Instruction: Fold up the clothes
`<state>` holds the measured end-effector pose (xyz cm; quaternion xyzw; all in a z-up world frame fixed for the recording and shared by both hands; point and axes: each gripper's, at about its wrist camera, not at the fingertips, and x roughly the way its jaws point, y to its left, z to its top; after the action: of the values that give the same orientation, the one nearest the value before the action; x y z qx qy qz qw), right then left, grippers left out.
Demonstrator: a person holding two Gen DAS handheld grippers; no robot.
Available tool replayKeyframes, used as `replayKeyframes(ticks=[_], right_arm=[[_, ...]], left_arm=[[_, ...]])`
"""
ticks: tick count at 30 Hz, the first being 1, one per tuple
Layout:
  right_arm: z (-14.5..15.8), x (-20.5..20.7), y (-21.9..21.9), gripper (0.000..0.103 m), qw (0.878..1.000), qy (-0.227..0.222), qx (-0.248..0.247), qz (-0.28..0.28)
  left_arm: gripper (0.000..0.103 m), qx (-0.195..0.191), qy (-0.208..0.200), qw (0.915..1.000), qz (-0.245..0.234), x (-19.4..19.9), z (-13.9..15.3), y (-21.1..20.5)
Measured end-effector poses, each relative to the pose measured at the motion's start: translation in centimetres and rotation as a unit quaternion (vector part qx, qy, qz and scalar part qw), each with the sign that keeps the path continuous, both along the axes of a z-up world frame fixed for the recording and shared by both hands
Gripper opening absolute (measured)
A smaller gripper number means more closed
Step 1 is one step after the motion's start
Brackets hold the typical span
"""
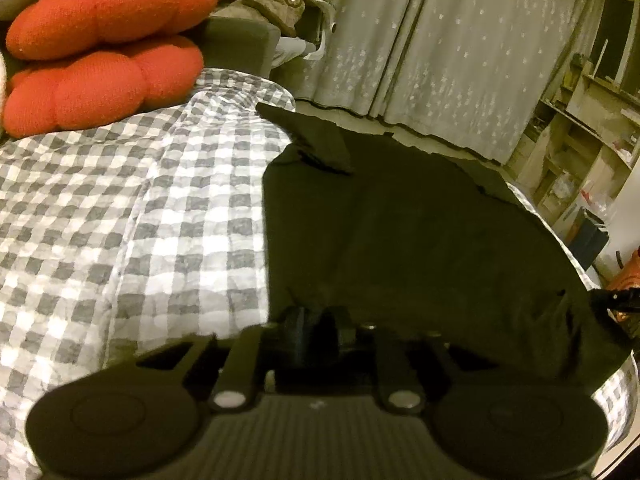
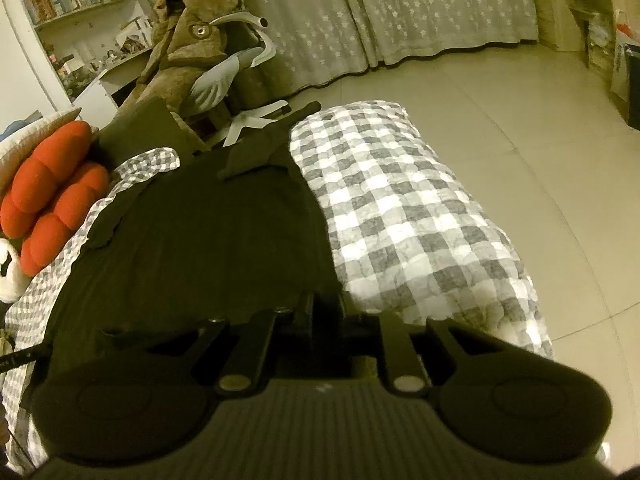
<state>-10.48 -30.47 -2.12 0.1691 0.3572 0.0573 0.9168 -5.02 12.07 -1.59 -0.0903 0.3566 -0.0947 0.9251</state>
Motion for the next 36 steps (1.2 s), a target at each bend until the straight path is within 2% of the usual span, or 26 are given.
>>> replayKeyframes(ticks=[1, 3, 4, 6, 13, 22, 25, 29, 31, 36], right_arm=[[0.0, 0.0, 0.1, 0.019, 1.000, -0.001, -0.003, 0.001], [0.0, 0.1, 0.6, 0.010, 1.000, -0.001, -0.024, 0.002], [0.1, 0.1, 0.9, 0.008, 0.999, -0.001, -0.035, 0.001], [0.3, 0.0, 1.1, 0.003, 0.999, -0.008, -0.045, -0.003], [1.4, -0.9, 1.0, 0.003, 0.997, -0.056, -0.053, -0.023], [2.9, -0.8, 1.2, 0.003, 0.990, -0.132, -0.040, -0.037], [2.9, 0.6, 1.3, 0.003, 0.989, -0.137, -0.031, -0.041], [2.4, 2.4, 1.9, 0.003, 0.990, -0.134, -0.035, -0.040], [1.7, 2.8, 1.9, 0.003, 0.991, -0.120, -0.039, -0.039], [0.1, 3.8, 1.8, 0.003, 0.994, -0.087, -0.051, -0.036]], left_arm=[[0.021, 0.000, -0.002, 1.0000, 0.001, 0.1, 0.0, -0.1], [0.018, 0.006, -0.004, 1.0000, 0.001, 0.1, 0.0, -0.3], [0.002, 0.011, -0.005, 0.9999, 0.001, 0.1, 0.0, -0.5], [0.002, 0.013, -0.012, 0.9998, 0.001, -0.1, 0.2, -0.5], [0.002, -0.024, -0.064, 0.9976, 0.013, -1.4, 1.6, 0.7], [0.002, -0.074, -0.134, 0.9869, 0.049, -1.9, 2.7, 1.8], [0.002, -0.066, -0.141, 0.9856, 0.066, -1.2, 2.5, 1.5], [0.002, -0.035, -0.142, 0.9864, 0.076, 0.1, 2.0, 0.8], [0.002, -0.020, -0.133, 0.9880, 0.077, 0.7, 1.5, 0.6], [0.005, 0.019, -0.077, 0.9937, 0.080, 2.2, -0.5, 0.6]])
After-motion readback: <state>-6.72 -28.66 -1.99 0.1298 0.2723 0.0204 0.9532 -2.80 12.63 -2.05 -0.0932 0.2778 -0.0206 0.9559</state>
